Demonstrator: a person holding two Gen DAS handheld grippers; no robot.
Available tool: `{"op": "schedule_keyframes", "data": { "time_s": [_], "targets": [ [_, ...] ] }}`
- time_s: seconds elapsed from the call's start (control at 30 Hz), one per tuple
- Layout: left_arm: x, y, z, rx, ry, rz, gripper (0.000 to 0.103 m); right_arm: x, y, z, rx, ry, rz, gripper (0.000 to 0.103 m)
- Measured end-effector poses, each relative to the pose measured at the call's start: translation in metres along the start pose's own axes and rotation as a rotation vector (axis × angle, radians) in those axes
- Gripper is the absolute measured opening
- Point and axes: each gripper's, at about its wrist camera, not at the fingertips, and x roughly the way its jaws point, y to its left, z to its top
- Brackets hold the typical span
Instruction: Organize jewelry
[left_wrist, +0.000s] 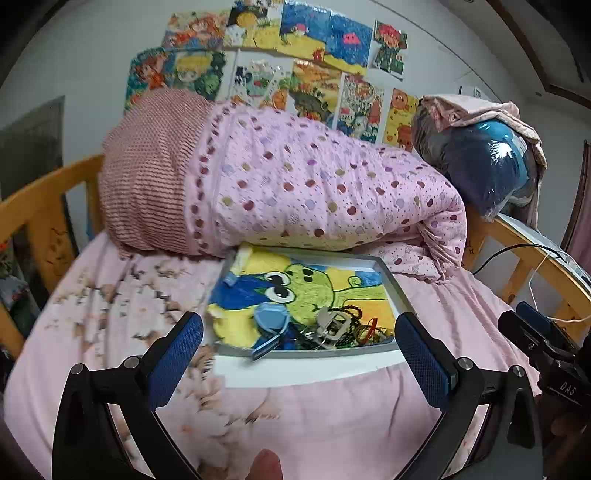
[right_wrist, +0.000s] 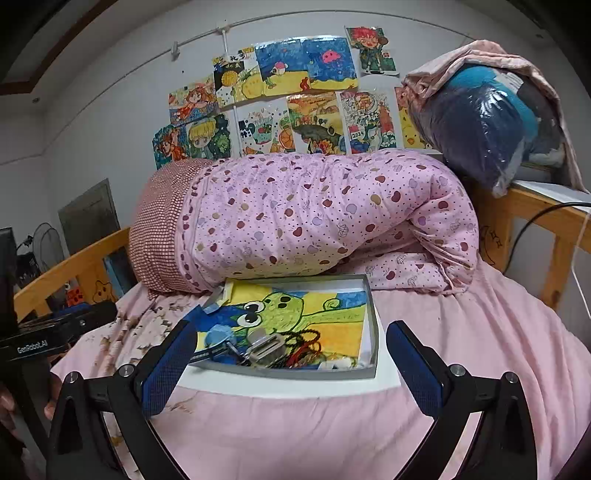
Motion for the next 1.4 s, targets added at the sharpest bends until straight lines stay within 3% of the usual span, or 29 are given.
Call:
{"op": "schedule_keyframes", "data": {
  "time_s": [0.27, 0.6, 0.87, 1.17, 1.4],
  "targets": [
    [-0.060, 0.007, -0.025, 0.025, -0.043, 0.041, 0.102, -0.045, 0.030, -0.010, -0.022, -0.022, -0.006, 0.103],
    [-0.105, 0.011, -0.057, 0.036, -0.069, 0.055, 0.102, -0.075, 0.046, -0.038, -0.057, -0.018, -0.046, 0.103],
    [-0.112, 0.018, -0.083, 0.060, -0.107, 0.121, 0.102, -0.078, 0.049, -0.063, -0.037, 0.012, -0.077, 0.103],
    [-0.089, 0.027, -0.109, 0.054, 0.003, 0.104, 0.102, -0.071, 0.052, -0.080, -0.046, 0.038, -0.106, 0.103],
    [-0.084, 0.029, -0.114, 0.042, 0.019, 0.116, 0.102, -0.072, 0.047, -0.084, -0.024, 0.032, -0.110, 0.103]
  ]
}}
